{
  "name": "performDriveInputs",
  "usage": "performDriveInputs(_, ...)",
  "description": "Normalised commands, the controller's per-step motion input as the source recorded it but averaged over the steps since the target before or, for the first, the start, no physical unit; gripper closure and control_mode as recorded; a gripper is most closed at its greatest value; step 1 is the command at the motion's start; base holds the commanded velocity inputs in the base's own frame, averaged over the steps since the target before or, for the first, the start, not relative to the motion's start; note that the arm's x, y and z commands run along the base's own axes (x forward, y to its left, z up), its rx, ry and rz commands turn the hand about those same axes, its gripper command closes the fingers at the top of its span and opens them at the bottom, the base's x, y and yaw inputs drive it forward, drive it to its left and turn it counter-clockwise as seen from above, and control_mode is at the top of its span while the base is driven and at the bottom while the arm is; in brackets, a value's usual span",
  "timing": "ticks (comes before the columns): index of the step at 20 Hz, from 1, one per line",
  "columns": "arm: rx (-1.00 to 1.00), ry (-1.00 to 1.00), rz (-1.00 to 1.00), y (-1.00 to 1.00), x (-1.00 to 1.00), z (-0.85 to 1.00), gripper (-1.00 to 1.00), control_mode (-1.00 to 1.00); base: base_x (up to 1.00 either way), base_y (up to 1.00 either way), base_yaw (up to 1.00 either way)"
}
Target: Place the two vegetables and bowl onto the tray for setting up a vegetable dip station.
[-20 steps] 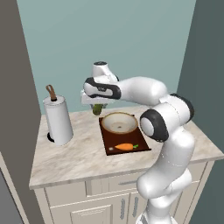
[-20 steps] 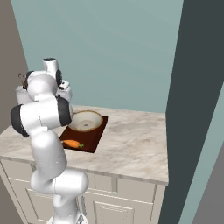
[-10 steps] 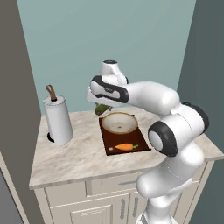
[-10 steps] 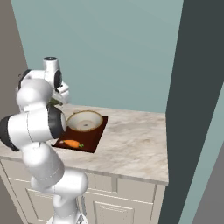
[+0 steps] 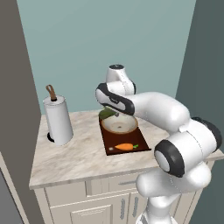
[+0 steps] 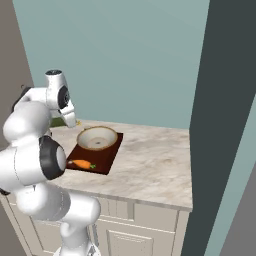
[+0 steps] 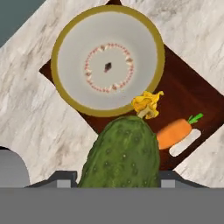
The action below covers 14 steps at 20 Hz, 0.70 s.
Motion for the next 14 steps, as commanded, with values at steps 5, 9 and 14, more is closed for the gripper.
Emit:
performDriveInputs(5, 0.0, 0.07, -0.31, -0.37, -0.28, 0.0, 1.0, -1.0, 0.0, 0.0, 0.0)
performDriveInputs(9, 0.0, 0.2, -0.34, -0.35, -0.23, 0.01, 1.0, -1.0, 0.0, 0.0, 0.0)
performDriveInputs(14, 0.0, 0.2, -0.34, -0.32, -0.22, 0.0, 1.0, -1.0, 0.0, 0.0, 0.0)
